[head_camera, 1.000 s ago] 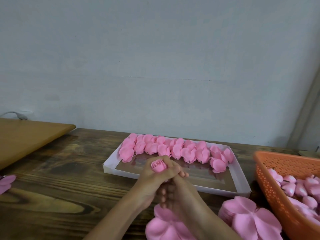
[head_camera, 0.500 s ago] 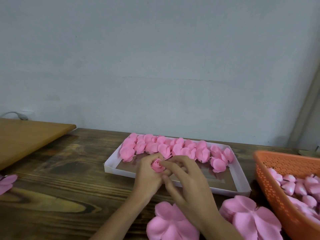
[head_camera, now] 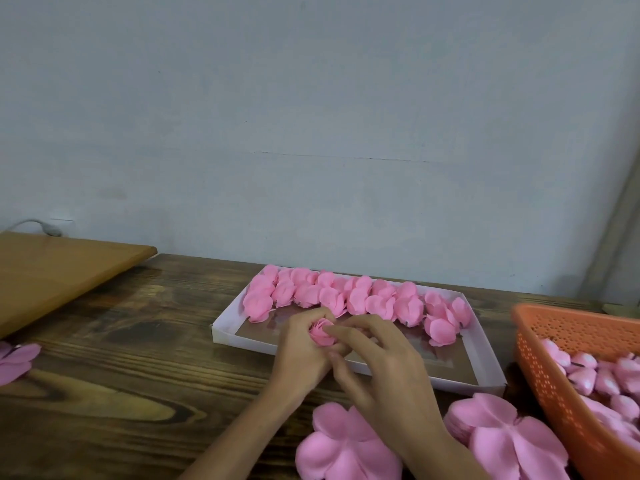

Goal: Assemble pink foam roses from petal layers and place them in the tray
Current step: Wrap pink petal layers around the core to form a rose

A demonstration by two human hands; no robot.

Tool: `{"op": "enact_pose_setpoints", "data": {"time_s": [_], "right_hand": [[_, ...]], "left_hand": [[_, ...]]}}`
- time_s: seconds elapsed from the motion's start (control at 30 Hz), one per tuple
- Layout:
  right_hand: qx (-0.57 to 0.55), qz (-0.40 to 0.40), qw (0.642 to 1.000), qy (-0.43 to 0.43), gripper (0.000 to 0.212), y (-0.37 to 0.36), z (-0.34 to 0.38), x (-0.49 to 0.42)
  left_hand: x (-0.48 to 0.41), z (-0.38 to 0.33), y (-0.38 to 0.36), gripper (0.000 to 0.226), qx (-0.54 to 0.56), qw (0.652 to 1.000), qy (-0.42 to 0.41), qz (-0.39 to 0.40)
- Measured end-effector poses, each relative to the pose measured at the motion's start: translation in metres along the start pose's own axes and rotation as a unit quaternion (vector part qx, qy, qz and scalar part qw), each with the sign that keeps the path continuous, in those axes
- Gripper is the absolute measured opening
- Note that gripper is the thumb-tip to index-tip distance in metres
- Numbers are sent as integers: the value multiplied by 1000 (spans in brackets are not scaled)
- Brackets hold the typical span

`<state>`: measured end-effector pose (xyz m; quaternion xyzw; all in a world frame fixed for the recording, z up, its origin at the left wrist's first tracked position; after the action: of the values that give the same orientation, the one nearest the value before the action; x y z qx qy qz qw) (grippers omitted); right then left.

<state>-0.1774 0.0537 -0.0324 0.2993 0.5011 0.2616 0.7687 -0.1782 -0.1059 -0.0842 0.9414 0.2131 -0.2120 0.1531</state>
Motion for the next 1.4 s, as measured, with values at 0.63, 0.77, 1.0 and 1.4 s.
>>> {"op": "enact_pose_setpoints", "data": {"time_s": [0.63, 0.77, 1.0, 1.4], "right_hand": [[-337, 49, 932, -128, 38, -36, -20, 3], [-337, 14, 933, -128, 38, -34, -19, 4], [-466, 8, 868, -173, 21, -36, -25, 0], [-696, 45, 657, -286, 22, -87, -39, -4]], "left_hand": [[17, -14, -14, 32, 318, 938, 139, -7], [18, -25, -23, 41, 339, 932, 123, 48], [19, -39, -32, 37, 387, 907, 88, 143], [24, -33, -34, 49, 354, 896, 76, 256]]}}
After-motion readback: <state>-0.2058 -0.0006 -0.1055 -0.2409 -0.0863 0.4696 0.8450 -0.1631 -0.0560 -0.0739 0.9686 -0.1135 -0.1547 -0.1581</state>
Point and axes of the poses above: each hand's wrist, its own x-axis away from the middle knuckle, its own y-axis out of the back of the hand, z = x × y, the point moved 7 cm from there along -x, towards the middle knuckle, and after that the axes turned 12 degrees about z, right-handed, at the moved point
